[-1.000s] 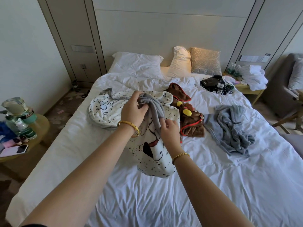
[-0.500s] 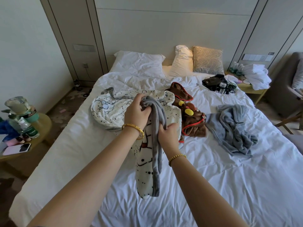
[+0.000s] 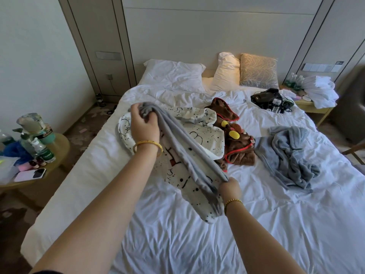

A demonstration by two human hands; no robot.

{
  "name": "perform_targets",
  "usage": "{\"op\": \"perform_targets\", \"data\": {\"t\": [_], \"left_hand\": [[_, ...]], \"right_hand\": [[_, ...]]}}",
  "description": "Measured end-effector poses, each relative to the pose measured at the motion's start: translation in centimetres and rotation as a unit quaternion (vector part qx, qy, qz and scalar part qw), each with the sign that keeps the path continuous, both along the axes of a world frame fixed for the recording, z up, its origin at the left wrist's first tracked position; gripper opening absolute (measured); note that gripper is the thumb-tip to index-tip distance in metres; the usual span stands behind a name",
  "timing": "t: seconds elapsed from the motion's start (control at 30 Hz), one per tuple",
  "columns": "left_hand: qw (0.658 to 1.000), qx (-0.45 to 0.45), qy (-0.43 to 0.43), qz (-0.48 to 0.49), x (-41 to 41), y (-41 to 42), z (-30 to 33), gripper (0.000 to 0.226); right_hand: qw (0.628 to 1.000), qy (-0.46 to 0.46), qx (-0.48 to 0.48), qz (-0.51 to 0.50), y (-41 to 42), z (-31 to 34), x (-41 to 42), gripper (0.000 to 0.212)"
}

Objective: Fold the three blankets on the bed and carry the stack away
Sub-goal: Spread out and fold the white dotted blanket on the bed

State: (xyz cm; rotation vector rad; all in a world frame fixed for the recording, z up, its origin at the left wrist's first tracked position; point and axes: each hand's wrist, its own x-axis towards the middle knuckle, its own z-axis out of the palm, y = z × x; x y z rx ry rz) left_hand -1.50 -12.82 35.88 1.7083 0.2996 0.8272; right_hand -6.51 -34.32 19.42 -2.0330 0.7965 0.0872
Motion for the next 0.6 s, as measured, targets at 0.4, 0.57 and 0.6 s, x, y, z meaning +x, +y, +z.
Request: {"op": "perform_targets", "data": {"t": [0.4,0.57,0.6], "left_hand": [[0.996,-0.026,0.065,0.061,2.5,1.5,-3.0,0.025],[0.997,-0.031,0.049,0.041,3.4,-1.4,-1.4,0.027],[0.998,-0.034,0.046,0.039,3.5,-1.7,-1.0,0.027]], "right_hand": [[0.995,-0.004,-0.011,-0.097,-5.1,-2.5,-3.3,0.02],[0.966,-0.011,0.162,-0.2,-6.3,-3.2,-4.0,0.015],[0.97,-0.007,0.16,-0.184,-6.5,-3.3,-4.3,0.012]]}}
